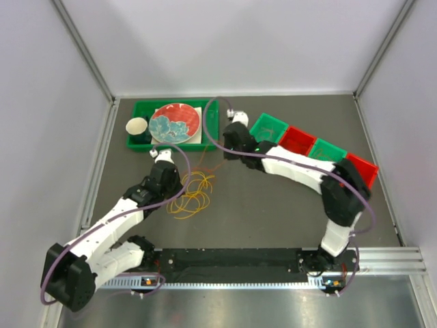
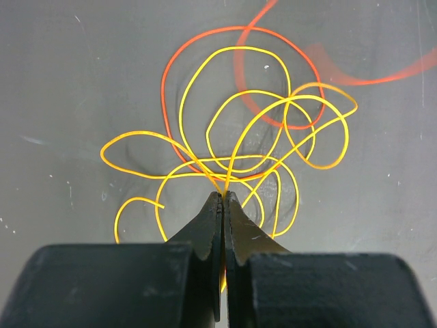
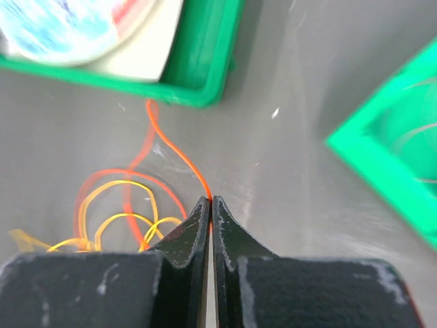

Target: Untangle the cables

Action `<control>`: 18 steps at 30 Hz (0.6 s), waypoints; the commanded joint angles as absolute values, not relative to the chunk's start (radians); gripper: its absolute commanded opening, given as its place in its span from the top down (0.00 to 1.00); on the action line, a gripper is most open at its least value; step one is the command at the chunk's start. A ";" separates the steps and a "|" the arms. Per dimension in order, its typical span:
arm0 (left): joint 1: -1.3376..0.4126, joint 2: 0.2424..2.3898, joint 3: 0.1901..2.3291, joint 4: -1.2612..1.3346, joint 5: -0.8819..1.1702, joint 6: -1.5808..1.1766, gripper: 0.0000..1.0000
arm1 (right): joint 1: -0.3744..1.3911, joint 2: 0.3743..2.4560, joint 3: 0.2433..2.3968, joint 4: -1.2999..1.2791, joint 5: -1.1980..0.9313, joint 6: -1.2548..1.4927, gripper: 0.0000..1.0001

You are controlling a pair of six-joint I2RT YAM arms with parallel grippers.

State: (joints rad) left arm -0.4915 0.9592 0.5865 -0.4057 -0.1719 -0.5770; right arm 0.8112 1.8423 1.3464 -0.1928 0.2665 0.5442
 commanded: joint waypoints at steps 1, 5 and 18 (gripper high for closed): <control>-0.486 0.991 0.603 -0.328 -0.143 -0.575 1.00 | 0.819 1.591 1.249 -0.138 0.419 0.460 1.00; -0.485 1.029 0.617 -0.293 -0.115 -0.583 1.00 | 0.798 1.444 1.181 -0.166 0.489 0.430 1.00; -0.483 1.115 0.653 -0.265 -0.072 -0.591 1.00 | 0.608 1.069 1.104 -0.271 0.551 0.353 1.00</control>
